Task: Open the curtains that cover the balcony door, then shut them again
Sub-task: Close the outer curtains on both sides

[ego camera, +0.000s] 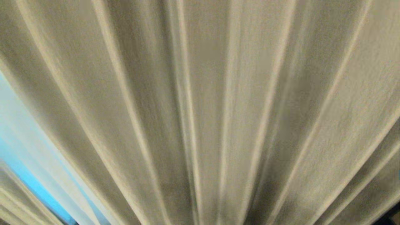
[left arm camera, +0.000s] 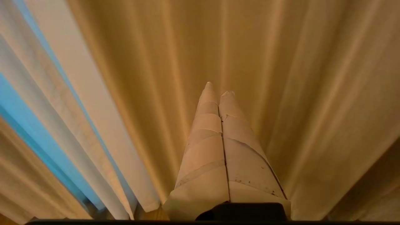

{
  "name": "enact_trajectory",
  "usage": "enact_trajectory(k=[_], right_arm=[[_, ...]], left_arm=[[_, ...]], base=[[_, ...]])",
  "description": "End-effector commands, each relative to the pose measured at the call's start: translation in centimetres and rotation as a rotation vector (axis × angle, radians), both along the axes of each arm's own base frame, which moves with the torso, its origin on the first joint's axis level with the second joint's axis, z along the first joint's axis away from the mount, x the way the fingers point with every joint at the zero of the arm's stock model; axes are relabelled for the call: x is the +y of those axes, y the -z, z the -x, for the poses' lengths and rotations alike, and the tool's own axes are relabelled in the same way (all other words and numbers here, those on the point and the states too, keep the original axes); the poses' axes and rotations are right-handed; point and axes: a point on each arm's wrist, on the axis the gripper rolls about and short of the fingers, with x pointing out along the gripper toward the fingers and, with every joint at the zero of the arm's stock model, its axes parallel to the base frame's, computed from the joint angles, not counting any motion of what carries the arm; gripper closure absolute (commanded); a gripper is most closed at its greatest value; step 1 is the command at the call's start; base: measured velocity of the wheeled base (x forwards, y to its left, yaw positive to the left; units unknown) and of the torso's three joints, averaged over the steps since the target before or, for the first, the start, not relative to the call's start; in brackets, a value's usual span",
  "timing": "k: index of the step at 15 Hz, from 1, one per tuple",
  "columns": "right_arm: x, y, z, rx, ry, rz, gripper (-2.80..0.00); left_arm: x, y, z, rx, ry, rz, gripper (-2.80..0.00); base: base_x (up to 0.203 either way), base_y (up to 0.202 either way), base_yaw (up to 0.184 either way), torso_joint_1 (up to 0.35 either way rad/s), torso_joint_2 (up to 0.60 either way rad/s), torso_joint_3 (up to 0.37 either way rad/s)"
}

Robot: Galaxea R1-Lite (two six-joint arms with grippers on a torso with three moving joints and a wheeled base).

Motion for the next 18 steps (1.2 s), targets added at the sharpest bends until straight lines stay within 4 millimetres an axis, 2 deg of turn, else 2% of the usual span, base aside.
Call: enact_trajectory(k=[1,18], right_arm=[[0.0,0.0,-0.01,0.001,0.0,0.0,0.0],[0.0,0.0,-0.01,0.001,-0.001,0.001,0.0]], left_arm=[[0.0,0.0,0.0,-0.001,0.0,0.0,0.0],[0.0,0.0,0.0,-0.001,0.002,0.0,0.0]], base=[[0.0,0.0,0.0,0.0,0.0,0.0],[0.0,0.0,0.0,0.0,0.0,0.0]])
